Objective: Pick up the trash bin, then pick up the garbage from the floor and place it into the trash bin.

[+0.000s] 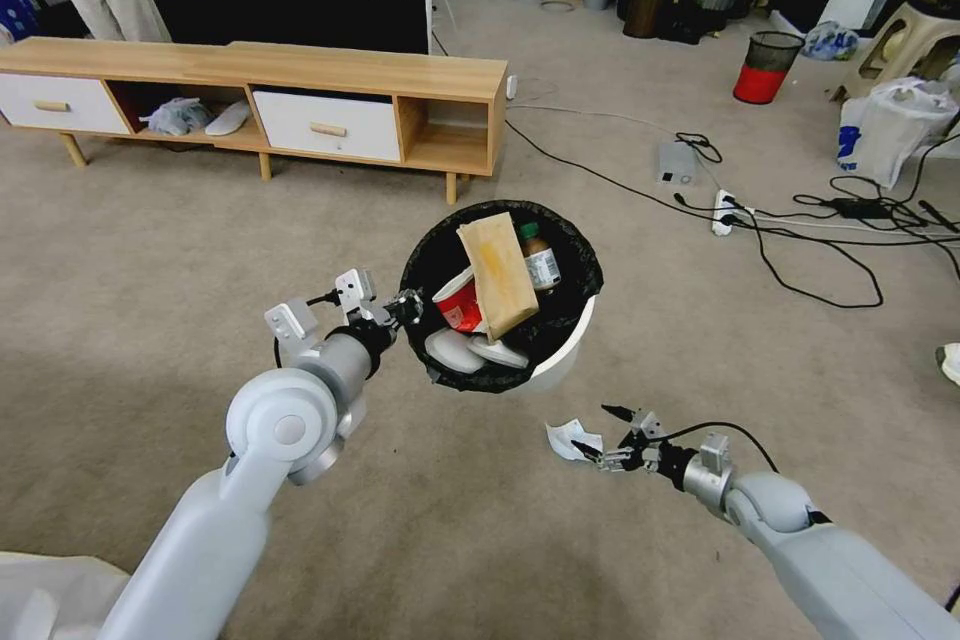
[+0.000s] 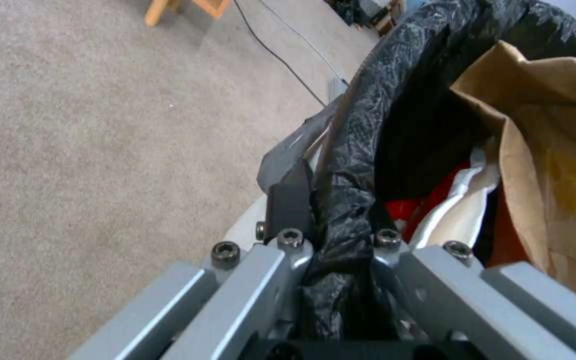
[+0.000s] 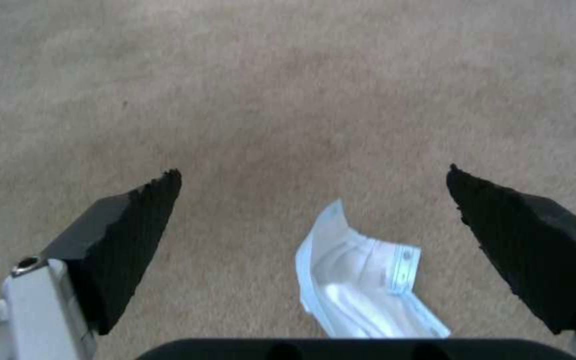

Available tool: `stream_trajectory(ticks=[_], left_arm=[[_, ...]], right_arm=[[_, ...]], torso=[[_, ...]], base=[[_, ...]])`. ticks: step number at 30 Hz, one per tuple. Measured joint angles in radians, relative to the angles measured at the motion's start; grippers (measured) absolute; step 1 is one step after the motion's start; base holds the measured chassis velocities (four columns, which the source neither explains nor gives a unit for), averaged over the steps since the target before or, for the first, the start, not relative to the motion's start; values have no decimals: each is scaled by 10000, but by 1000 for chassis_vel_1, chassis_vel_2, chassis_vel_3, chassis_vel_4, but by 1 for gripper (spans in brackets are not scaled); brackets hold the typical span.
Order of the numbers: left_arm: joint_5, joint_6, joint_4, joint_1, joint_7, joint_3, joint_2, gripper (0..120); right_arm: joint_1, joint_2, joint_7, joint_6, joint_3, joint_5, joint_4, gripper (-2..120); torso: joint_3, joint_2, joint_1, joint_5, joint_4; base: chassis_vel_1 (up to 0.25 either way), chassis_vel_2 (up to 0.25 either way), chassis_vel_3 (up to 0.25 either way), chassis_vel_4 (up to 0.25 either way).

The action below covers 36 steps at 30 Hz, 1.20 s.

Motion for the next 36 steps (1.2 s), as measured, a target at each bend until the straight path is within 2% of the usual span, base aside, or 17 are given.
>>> stream_trajectory(ticks=[5, 14, 36], left_arm=[[68, -12, 1, 59, 27, 5, -8, 3], [89, -40, 1, 116, 78, -21, 6, 3], [112, -96, 93, 183, 231, -32, 54, 3]], right_arm=[[298, 287, -575, 269, -5, -437, -934, 100], [570, 607, -848, 696, 67, -929, -2111, 100], [1811, 2001, -786, 1028, 7, -2066, -4218, 100]], torso=[[0, 0, 0, 1, 1], [0, 0, 0, 2, 0], [0, 0, 0, 0, 1]], base=[[0, 0, 0, 0], [0, 0, 0, 0], [0, 0, 0, 0]])
